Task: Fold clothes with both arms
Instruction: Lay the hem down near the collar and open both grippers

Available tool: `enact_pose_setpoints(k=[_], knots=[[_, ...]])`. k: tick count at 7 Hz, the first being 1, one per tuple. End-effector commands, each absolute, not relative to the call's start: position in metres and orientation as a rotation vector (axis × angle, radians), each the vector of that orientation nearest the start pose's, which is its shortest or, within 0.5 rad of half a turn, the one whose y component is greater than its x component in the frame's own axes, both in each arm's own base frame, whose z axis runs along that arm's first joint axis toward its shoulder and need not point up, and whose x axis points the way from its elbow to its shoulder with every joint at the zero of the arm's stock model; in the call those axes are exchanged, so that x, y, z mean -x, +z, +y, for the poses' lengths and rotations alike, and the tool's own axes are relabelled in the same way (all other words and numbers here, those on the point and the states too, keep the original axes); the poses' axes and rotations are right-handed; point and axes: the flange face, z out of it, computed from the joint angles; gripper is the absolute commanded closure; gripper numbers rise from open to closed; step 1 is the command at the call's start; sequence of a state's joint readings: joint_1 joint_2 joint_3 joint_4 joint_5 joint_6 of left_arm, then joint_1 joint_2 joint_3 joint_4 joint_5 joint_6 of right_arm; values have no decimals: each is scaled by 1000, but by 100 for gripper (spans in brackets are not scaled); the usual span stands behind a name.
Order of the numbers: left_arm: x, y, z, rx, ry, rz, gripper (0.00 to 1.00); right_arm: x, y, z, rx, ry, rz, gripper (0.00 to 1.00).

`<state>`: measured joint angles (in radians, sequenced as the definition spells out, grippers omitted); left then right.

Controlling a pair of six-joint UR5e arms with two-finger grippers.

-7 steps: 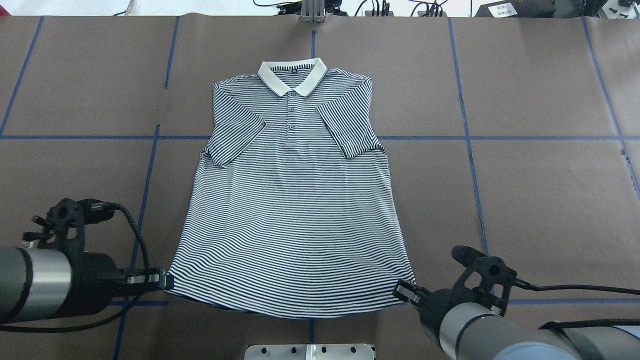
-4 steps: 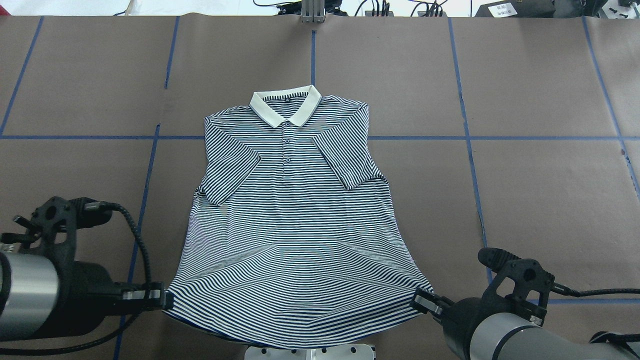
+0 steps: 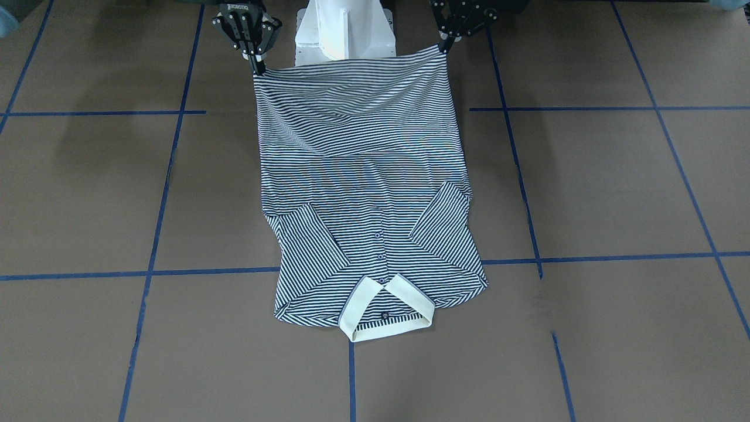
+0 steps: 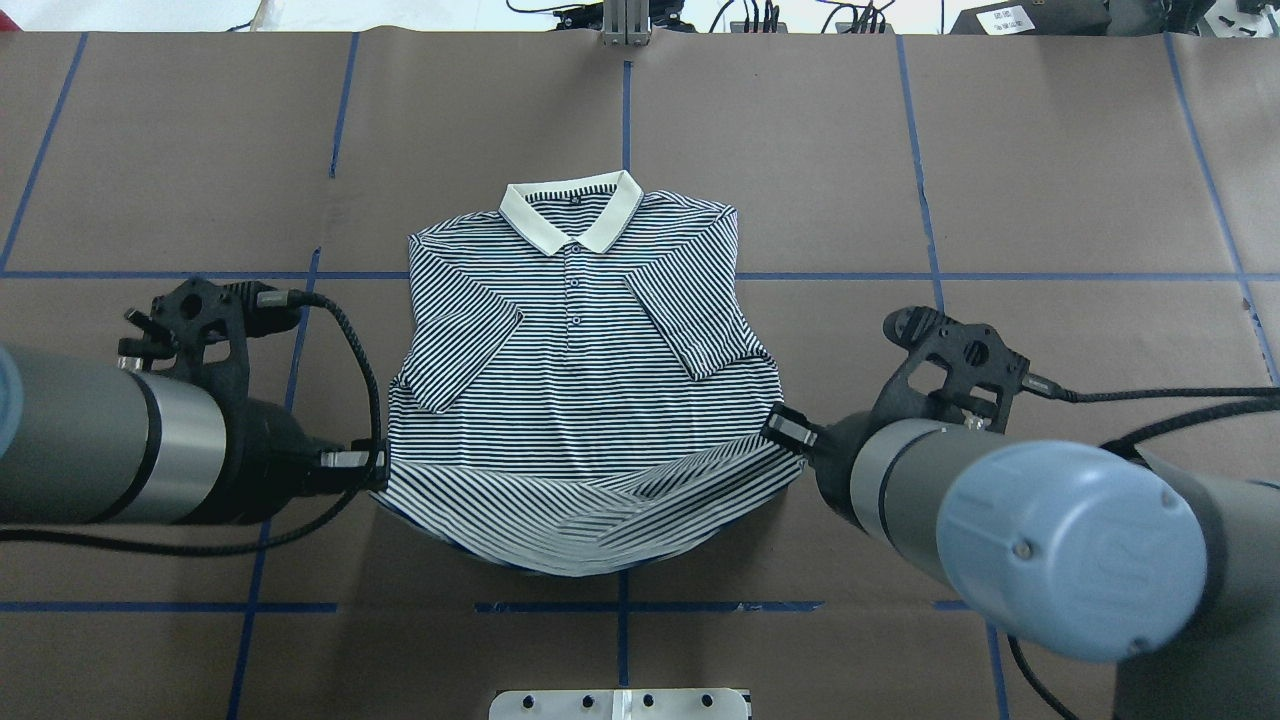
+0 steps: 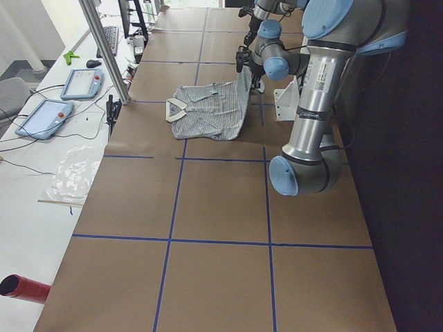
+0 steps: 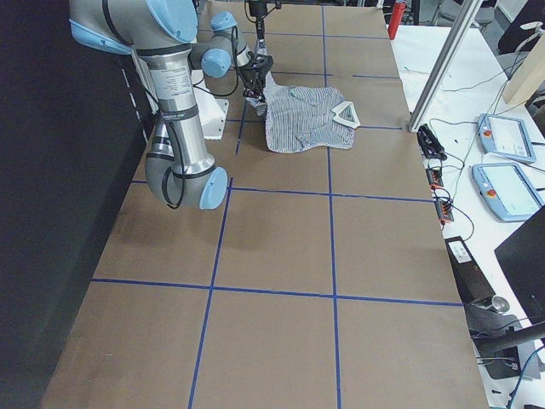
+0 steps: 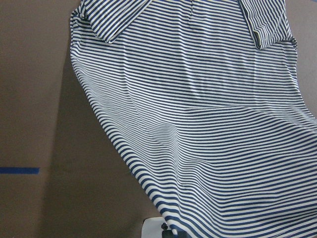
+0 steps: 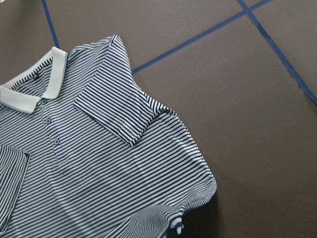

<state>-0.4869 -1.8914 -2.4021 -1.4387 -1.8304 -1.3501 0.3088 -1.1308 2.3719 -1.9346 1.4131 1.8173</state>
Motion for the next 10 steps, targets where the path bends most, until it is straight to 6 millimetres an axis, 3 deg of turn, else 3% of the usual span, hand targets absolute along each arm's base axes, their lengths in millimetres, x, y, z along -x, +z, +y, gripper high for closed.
enact_pose_setpoints(k=[1,3,5,6,8,10], knots=[[-349,186,-373,-209,-121,937,100,411,172,-355,-238,633,-821,100],[-355,201,-441,-258,-147,867,100,447,206,-427,-269,655,-835,100],[-354,237,-503,-309,-149,818,100,476,224,-488,-291,671,-794,100],[-379,263,-535,-307,-153,797,100,496,235,-512,-291,681,-793,100],[-412,321,-580,-343,-165,795,100,517,264,-542,-294,689,-791,100],[-415,332,-589,-357,-145,774,100,514,270,-553,-287,685,-784,100]])
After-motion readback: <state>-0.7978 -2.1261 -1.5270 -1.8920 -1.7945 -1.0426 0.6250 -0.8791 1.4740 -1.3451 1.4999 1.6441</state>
